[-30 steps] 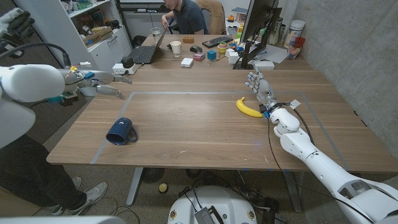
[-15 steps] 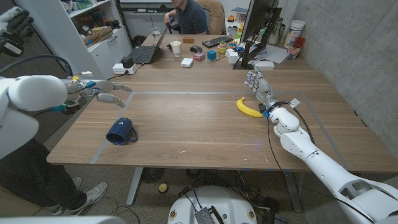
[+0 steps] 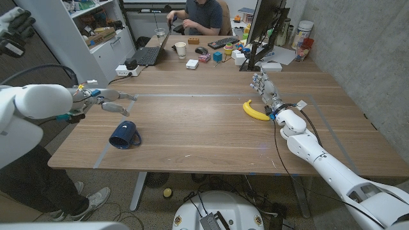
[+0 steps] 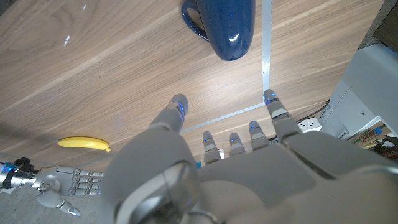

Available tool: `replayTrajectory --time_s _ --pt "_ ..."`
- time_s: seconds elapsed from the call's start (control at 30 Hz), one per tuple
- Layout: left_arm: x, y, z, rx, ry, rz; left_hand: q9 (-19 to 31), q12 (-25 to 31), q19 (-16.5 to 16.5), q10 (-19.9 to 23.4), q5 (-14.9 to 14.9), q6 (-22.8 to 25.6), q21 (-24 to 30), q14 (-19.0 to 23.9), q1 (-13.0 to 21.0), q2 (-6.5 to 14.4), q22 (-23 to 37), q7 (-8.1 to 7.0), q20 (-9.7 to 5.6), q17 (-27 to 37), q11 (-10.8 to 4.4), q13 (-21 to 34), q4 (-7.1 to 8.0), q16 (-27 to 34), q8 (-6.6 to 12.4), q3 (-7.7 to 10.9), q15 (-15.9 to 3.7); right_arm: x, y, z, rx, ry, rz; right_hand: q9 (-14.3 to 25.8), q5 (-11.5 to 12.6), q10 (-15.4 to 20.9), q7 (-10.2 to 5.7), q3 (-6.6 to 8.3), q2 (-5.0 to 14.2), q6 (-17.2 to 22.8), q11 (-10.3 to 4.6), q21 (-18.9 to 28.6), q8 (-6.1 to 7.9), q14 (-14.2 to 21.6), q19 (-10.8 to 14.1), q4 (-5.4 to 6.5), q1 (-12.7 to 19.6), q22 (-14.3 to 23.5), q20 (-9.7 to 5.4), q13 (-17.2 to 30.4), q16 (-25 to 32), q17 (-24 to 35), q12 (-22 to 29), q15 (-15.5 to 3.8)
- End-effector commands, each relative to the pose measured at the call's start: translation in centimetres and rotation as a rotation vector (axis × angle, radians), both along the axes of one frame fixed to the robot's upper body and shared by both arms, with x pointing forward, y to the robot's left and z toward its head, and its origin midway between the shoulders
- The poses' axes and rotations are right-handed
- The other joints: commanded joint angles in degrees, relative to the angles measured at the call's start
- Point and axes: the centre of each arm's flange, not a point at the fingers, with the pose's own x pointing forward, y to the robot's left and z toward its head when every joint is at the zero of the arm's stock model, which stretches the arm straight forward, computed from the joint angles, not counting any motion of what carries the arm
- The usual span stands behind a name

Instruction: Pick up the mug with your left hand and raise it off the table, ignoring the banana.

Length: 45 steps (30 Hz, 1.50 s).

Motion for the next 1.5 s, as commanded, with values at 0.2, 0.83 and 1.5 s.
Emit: replayTrajectory --time_s 0.2,0.83,1.5 --pt "0.6 0.9 -1.1 0.060 0.038 0.079 0.3 0.5 0.6 0.2 0.1 0.4 0.3 0.2 1.4 0.0 0.1 -0.27 0.24 0.1 0.16 0.1 0.11 0.3 0.25 0.00 0.27 0.2 0.6 0.0 -0.010 0.007 -0.005 0.3 0.5 0.4 -0.17 -0.33 -0.22 0.2 -0.18 -0.3 0.40 -0.1 0.4 0.20 -0.2 0.2 0.07 0.2 0.2 0.3 0.4 0.31" --pt "1.6 0.3 -1.8 0.125 0.043 0.103 0.3 0.4 0.7 0.0 0.1 0.8 0.0 -0.1 3.3 0.1 0.0 -0.28 0.30 0.1 0.13 0.1 0.12 0.1 0.38 0.10 0.12 -0.3 -0.5 -0.1 0.021 0.004 -0.031 0.3 0.6 0.3 -0.05 -0.46 -0.20 0.0 -0.07 -0.7 0.33 -0.1 0.5 0.18 -0.3 0.2 0.14 0.2 0.2 0.3 0.4 0.45" --pt "4.1 1.1 -4.0 0.140 0.116 0.156 0.3 0.4 0.7 0.1 0.0 1.2 -0.2 -0.1 4.5 0.2 0.0 -0.27 0.31 0.1 0.05 0.1 0.18 0.1 0.51 0.07 0.02 -0.1 -1.2 0.0 0.033 0.003 -0.062 0.3 0.7 0.3 0.03 -0.56 -0.14 -0.1 0.00 -1.1 0.34 0.0 0.7 0.14 -0.3 0.2 0.18 0.2 0.2 0.2 0.4 0.48"
